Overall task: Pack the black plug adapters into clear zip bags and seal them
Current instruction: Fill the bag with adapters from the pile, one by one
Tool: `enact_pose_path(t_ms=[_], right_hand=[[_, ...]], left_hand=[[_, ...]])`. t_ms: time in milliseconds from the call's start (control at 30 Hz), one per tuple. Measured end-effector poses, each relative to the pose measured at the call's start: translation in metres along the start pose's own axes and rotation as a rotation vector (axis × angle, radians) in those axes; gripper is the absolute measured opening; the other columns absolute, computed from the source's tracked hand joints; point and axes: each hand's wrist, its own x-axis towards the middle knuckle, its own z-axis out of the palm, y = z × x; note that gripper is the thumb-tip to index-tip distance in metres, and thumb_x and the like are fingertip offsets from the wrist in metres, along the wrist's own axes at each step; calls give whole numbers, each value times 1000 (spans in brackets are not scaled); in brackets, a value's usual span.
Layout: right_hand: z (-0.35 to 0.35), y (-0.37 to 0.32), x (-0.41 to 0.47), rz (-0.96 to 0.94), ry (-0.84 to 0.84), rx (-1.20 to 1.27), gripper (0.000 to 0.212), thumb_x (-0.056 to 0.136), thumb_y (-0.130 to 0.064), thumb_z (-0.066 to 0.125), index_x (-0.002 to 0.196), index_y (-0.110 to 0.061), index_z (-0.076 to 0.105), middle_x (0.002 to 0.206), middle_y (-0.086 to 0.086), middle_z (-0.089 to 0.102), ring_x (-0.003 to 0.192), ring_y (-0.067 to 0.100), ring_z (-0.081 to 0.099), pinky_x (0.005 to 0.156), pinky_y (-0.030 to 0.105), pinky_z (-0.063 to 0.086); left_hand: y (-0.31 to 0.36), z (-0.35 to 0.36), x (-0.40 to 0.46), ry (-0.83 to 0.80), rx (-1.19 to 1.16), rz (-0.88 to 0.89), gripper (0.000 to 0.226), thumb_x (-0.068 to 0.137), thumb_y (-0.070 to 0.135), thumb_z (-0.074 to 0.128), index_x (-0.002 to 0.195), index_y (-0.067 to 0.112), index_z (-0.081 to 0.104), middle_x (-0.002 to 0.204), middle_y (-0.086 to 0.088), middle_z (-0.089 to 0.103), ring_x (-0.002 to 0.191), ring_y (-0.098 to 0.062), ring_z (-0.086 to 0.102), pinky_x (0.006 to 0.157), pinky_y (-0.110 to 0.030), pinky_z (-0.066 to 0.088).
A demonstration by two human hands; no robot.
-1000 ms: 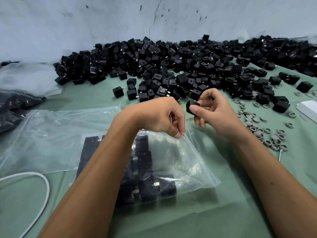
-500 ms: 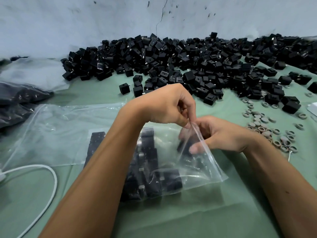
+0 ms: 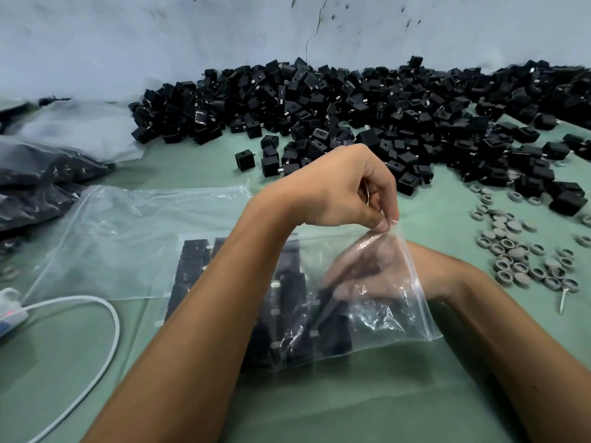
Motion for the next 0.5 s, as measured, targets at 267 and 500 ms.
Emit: enact_pose_path(t_ms=[267,500], right_hand=[[1,1,1,90,28,0,18,93,-12,76,108,-2,76,98,15,78,84,34,76,74,45,63],[-29,15,-7,164,542,55,18,82,-29,81,80,-11,76,67,6,66,55,19,57,51,31,47]], left_hand=[[-9,0,1,57,-2,-20,11,80,10,86,87,15,80,75,-4,69,64,-5,55,64,-20,46],[-47,-28,-15,177,84,-215,10,86,17,82,91,25,78,85,0,73,75,-9,65,80,-39,60]])
